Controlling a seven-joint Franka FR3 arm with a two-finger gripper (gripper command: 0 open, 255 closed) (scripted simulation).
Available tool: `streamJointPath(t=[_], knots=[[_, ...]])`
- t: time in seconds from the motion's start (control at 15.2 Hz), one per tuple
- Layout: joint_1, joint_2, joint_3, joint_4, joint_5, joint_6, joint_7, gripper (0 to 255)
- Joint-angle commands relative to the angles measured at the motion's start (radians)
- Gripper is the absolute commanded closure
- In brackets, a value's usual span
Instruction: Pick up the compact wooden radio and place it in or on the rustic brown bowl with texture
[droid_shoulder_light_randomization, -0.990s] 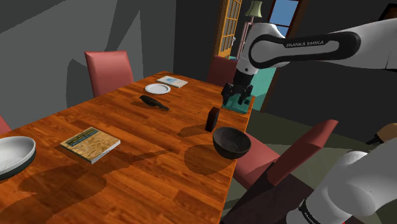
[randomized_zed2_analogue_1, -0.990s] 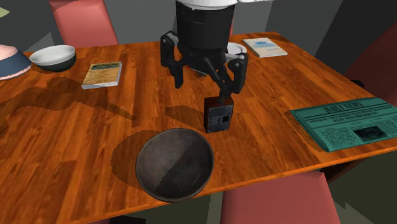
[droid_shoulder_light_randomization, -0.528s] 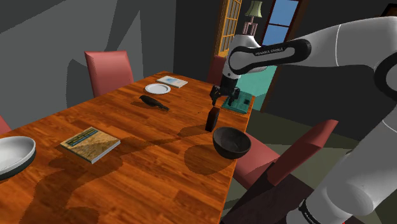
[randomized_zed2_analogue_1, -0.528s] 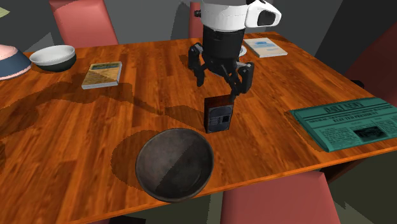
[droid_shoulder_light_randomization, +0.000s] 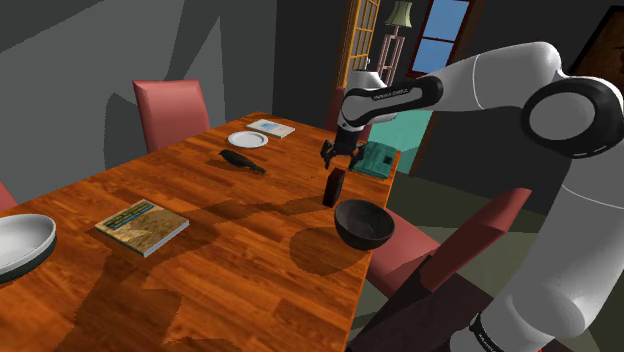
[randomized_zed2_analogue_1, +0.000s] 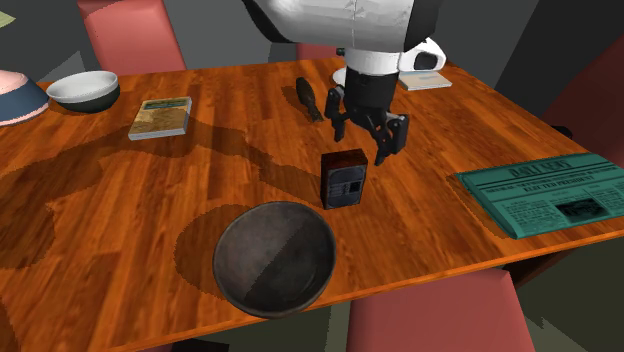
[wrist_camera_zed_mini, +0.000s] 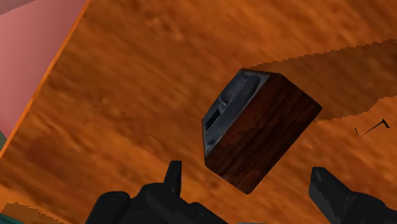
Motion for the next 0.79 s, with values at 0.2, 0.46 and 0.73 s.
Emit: streamJointPath(t=[0.2, 0.46, 0.73], knots=[[0.001, 0.029, 0.0, -0.029, -0.001, 0.058, 0.003, 0], [0.001, 0.039, 0.0, -0.038, -0.001, 0.077, 0.003, 0], [0.001, 0.039, 0.0, -0.038, -0.001, 0.077, 0.003, 0]])
